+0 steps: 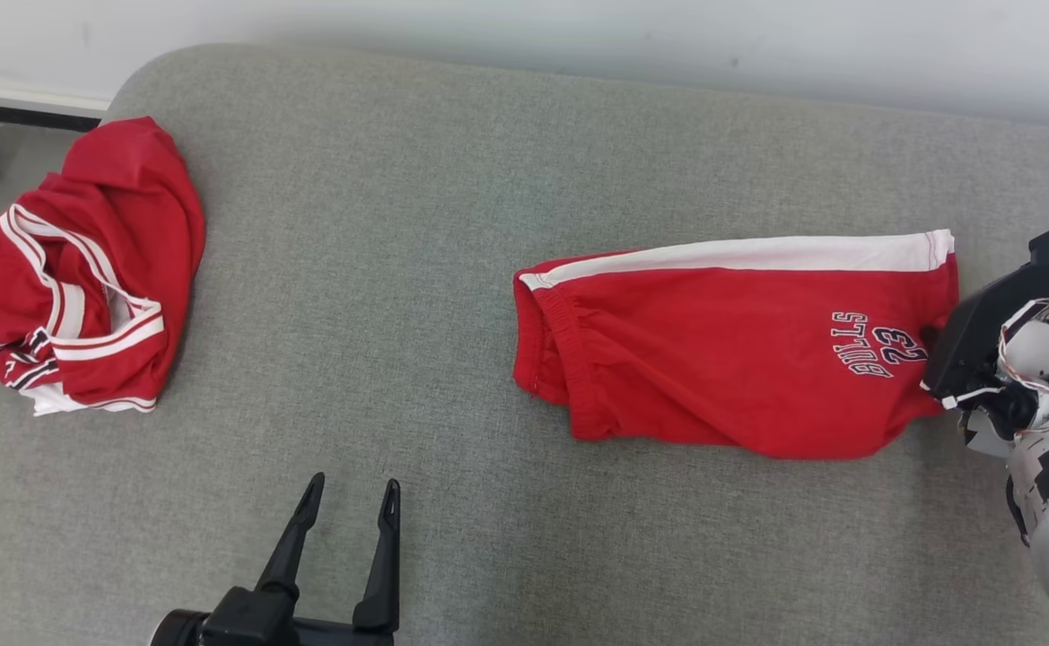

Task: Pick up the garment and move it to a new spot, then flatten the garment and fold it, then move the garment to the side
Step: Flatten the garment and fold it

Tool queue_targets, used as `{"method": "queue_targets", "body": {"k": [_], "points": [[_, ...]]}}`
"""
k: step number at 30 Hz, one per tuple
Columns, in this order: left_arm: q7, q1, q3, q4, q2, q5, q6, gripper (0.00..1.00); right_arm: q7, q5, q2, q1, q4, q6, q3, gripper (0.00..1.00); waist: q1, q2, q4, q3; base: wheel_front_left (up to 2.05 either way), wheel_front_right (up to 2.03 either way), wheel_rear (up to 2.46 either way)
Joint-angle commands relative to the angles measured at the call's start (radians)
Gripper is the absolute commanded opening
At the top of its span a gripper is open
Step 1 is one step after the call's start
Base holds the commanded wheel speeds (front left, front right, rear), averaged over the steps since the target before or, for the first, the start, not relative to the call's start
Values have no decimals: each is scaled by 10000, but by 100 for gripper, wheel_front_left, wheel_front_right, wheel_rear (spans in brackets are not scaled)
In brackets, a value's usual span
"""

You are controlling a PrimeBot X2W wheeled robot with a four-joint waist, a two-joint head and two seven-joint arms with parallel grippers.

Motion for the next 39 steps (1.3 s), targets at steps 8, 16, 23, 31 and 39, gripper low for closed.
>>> {"method": "queue_targets", "body": {"k": [8,16,23,31,39], "points": [[-31,284,316,92,-74,13,-73,100,-243,-204,-75,752,-72,-27,-222,0,-1,-1,-405,-405,0,0,0],[-31,482,453,216,-154,-15,-151,100,-585,-446,-557,1100,-461,-27,-504,0,-1,-1,-895,-767,0,0,0],[-31,586,479,329,-237,-2,-208,100,-848,-1169,-1342,1522,-884,-27,-739,0,-1,-1,-1069,-1000,0,0,0],[-32,676,585,460,-296,-85,-233,100,-736,-1538,-1063,1822,-2058,-25,-810,0,-1,-1,-1157,-1201,0,0,0],[-32,735,647,490,-344,-75,-253,100,-19,-1300,-33,2261,-4144,-26,465,0,-1,-1,-1112,-1427,0,0,0]]}}
